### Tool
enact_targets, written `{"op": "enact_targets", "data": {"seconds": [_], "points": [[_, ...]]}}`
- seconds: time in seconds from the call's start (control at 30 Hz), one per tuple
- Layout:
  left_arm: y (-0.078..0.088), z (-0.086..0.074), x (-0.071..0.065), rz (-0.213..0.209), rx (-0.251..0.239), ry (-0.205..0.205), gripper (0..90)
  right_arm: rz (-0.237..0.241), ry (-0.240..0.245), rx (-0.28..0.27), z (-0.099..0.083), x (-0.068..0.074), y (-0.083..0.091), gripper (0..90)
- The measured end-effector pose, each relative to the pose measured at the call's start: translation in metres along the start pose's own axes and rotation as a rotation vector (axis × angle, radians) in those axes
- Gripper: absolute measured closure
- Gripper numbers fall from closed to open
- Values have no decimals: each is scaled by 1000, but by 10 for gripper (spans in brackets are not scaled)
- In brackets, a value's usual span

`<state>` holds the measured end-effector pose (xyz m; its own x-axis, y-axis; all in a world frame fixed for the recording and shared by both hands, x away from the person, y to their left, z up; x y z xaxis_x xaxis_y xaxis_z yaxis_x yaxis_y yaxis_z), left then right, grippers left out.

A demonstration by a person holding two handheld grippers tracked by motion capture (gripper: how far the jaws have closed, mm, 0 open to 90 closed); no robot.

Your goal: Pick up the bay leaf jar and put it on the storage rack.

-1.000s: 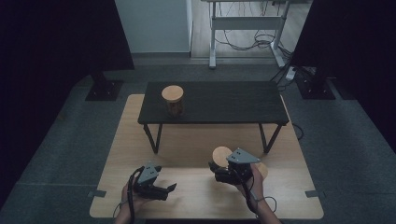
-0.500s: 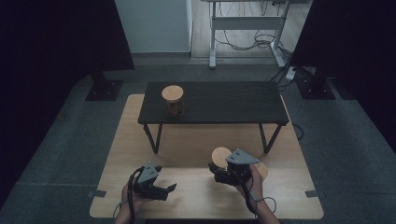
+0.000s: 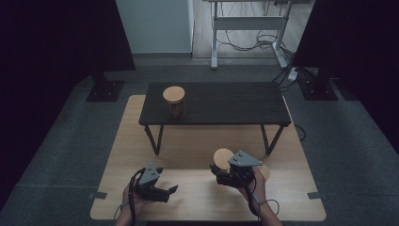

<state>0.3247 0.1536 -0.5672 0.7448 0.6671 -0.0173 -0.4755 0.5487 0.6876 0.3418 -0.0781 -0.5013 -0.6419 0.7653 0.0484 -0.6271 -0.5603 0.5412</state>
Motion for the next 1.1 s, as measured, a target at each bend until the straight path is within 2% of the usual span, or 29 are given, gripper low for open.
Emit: {"op": "enact_targets", "data": {"seconds": [0.57, 0.67, 1.1], "points": [[2, 1, 0, 3, -8, -1, 81, -4, 23, 0, 7, 3, 14, 250], [2, 1, 1, 3, -5, -1, 81, 10, 15, 4, 7, 3, 13, 251], [0, -1, 0, 0, 4, -1, 82, 18, 7, 14, 4, 3, 9, 251]]}}
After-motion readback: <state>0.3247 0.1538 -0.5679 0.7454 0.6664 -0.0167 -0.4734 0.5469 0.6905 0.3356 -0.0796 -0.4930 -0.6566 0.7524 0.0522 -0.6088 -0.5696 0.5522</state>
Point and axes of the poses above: each handheld gripper's, and its own axes: y roughly backward along the jaws, z roughly out of its top, x roughly to its left, the point moved 8 cm from there along -y, roughly forward along the jaws, and after that the axes turned 7 degrees about x, right-handed, at the moved point
